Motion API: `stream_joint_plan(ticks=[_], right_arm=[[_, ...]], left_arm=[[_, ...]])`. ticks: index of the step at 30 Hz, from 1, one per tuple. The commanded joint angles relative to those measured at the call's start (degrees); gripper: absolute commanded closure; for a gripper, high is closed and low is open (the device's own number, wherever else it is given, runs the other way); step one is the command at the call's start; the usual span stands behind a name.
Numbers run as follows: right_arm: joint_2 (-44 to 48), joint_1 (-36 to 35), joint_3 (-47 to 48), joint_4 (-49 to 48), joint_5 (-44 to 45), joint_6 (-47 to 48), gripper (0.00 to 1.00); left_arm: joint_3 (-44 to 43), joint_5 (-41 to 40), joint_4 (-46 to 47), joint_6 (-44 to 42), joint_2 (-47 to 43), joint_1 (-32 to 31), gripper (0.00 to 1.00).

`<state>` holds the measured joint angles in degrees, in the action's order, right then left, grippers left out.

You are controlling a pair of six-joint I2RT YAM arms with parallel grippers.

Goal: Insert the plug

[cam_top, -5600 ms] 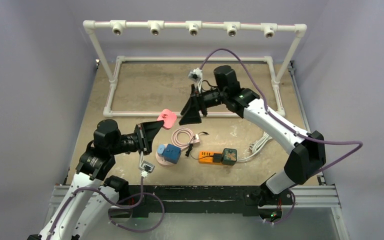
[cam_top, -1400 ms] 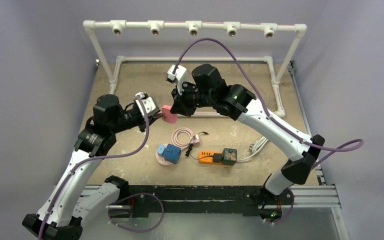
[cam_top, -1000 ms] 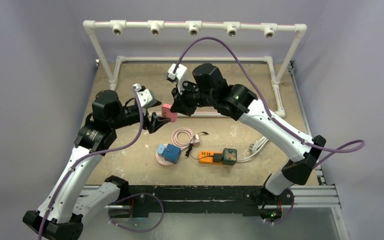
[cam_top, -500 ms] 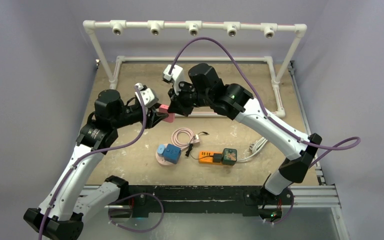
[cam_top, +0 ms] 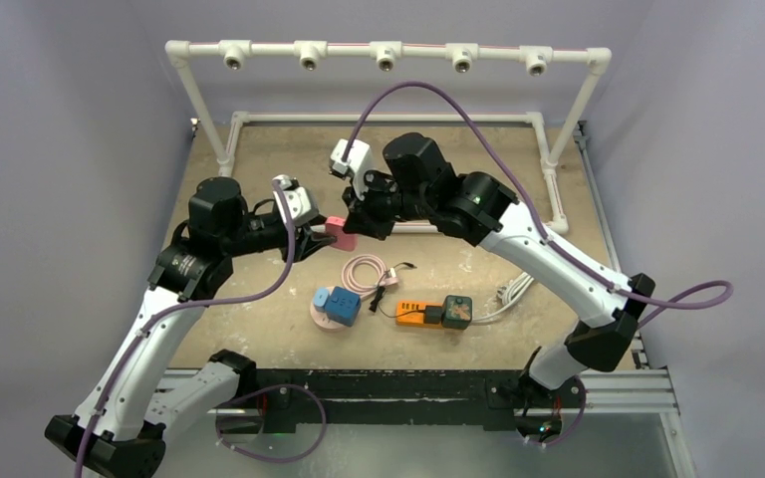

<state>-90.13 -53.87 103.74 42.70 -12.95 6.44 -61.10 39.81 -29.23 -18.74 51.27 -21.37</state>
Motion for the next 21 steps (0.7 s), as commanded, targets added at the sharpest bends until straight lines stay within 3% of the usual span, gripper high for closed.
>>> stream_joint_plan(ticks=[1,6,16,18,21], right_arm=[[6.2,0.3,-1.2,1.7,-2.1,3.2,1.00],[8.2,0.3,-3.4,1.8,-2.6,5.8,1.00],[8.5,0.3,-4.3,4.3,-3.5,7.4,1.00],[8.4,0.3,-4.5,4.2,-3.4,7.5,1.00],[8.1,0.3,-4.4,4.1,-3.5,7.6,1.00]], left_arm=[[-2.4,4.6,-7.3,-5.5,1.4,0.4,0.78],[-4.7,11.0,-12.3,-8.6,3.7,0.4,0.78],[-6.0,11.6,-12.6,-9.7,3.8,0.4,0.79],[-6.6,13.5,-13.1,-10.2,3.6,0.4,0.71],[-7.2,14.8,-13.3,-10.3,3.3,0.4,0.39]])
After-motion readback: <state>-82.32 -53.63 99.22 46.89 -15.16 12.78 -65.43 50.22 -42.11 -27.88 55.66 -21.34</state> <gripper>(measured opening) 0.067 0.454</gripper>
